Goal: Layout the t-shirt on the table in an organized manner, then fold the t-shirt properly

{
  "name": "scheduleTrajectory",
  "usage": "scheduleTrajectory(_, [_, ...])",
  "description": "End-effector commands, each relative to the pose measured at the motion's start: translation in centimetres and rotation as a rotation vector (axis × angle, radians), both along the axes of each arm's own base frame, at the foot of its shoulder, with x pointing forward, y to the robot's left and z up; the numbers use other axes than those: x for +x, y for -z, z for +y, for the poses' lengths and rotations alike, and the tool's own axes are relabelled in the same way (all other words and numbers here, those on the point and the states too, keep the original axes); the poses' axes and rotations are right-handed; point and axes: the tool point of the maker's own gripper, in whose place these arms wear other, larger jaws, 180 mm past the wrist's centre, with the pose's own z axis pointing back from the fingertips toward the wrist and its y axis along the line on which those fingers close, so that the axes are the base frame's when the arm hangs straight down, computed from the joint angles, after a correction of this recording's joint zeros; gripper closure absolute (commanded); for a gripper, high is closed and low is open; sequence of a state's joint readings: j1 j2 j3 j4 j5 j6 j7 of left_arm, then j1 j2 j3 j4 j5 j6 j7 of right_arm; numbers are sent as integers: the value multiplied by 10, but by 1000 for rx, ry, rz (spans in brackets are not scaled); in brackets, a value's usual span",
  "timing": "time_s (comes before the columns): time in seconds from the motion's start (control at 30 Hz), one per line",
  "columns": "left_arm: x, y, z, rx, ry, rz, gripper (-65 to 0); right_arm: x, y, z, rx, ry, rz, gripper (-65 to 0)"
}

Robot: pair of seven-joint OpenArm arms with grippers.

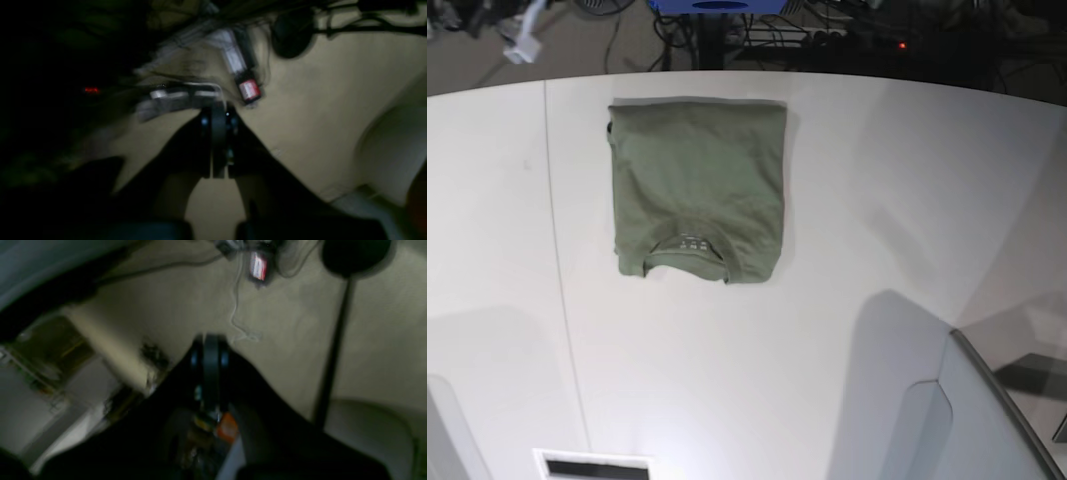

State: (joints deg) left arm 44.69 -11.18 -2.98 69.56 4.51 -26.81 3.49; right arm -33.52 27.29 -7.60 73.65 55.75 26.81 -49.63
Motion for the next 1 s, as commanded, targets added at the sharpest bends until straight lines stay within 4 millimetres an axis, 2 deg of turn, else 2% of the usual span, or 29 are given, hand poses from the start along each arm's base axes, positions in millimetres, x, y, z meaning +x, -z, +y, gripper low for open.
scheduleTrajectory(0.0, [-11,11,0,-4,-12,15,0,-19,9,8,11,-20,50,-2])
scheduleTrajectory(0.03, [-19,23,-1,-14,-27,30,0,-22,22,26,30,-13,60,-2])
scheduleTrajectory(0.17, [-47,69,-9,-60,-45,147,0,-65,88,58,-83,-12,125,-2])
scheduleTrajectory(0.23, [-57,81,-13,-68,-31,215,0,-87,120,66,-198,-58,65,-6])
scheduleTrajectory(0.27, [-57,83,-13,-66,-22,228,0,-92,129,68,-242,-80,12,-6])
scheduleTrajectory(0.3, [-48,85,-16,-74,-10,213,0,-95,133,72,-273,-98,-56,-6])
scheduleTrajectory(0.33, [-28,86,-21,-91,4,163,0,-86,135,83,-279,-103,-163,-6])
scheduleTrajectory(0.37, [-21,86,-21,-97,15,144,0,-62,133,104,-250,-88,-293,-8])
scheduleTrajectory(0.4, [-18,87,-20,-96,18,137,0,-47,130,114,-240,-71,-384,-8])
scheduleTrajectory(0.47, [2,87,-28,-116,33,88,0,-46,130,110,-275,-75,-430,-8])
scheduleTrajectory(0.53, [20,87,-32,-127,53,51,0,-51,134,83,-359,-105,-412,-8])
scheduleTrajectory(0.6, [31,88,-32,-126,55,35,0,-45,136,75,-388,-117,-421,-8])
scheduleTrajectory(0.83, [56,88,-34,-130,58,-8,0,-9,141,40,-447,-138,-466,-8])
scheduleTrajectory(0.9, [62,88,-34,-130,59,-18,0,-3,141,25,-469,-145,-476,-8])
scheduleTrajectory(0.97, [62,88,-34,-130,59,-18,0,-3,140,18,-479,-150,-475,-8])
